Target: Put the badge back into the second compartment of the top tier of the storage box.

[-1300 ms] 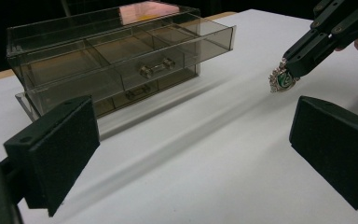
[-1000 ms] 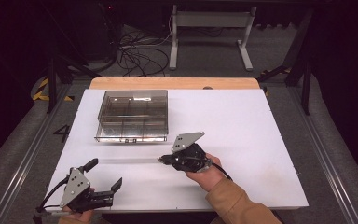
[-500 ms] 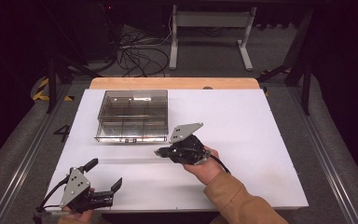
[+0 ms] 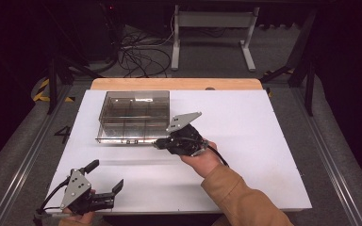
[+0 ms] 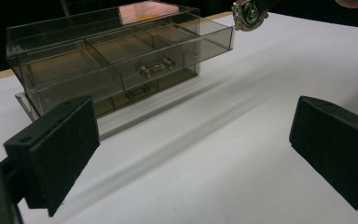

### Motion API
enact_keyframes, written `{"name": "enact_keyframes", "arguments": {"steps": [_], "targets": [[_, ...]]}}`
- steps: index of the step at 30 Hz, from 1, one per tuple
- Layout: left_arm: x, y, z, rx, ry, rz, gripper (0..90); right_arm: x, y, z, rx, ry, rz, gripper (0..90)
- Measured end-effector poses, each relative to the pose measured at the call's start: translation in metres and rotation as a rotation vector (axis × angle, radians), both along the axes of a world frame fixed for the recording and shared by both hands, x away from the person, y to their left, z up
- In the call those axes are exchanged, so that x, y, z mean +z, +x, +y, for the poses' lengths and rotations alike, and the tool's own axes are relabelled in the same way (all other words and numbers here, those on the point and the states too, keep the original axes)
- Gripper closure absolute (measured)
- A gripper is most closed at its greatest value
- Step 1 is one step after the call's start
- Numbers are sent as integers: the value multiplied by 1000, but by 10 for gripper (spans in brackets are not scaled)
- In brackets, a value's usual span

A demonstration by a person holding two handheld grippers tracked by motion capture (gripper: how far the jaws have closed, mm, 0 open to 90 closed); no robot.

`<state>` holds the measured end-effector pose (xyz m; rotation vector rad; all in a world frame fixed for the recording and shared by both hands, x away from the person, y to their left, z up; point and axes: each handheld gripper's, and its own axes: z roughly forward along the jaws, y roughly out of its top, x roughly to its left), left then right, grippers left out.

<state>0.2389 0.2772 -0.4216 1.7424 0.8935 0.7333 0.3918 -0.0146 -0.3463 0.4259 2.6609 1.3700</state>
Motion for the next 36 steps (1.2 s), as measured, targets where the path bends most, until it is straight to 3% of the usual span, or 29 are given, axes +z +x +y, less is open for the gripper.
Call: {"name": "enact_keyframes", "arguments": {"steps": [30, 36], "targets": [[0, 0, 0, -3, 3, 0, 23, 14, 20, 23, -22, 4, -23, 874], [0, 0, 0, -4, 4, 0, 23, 16, 23, 31, -29, 24, -33, 874]]}}
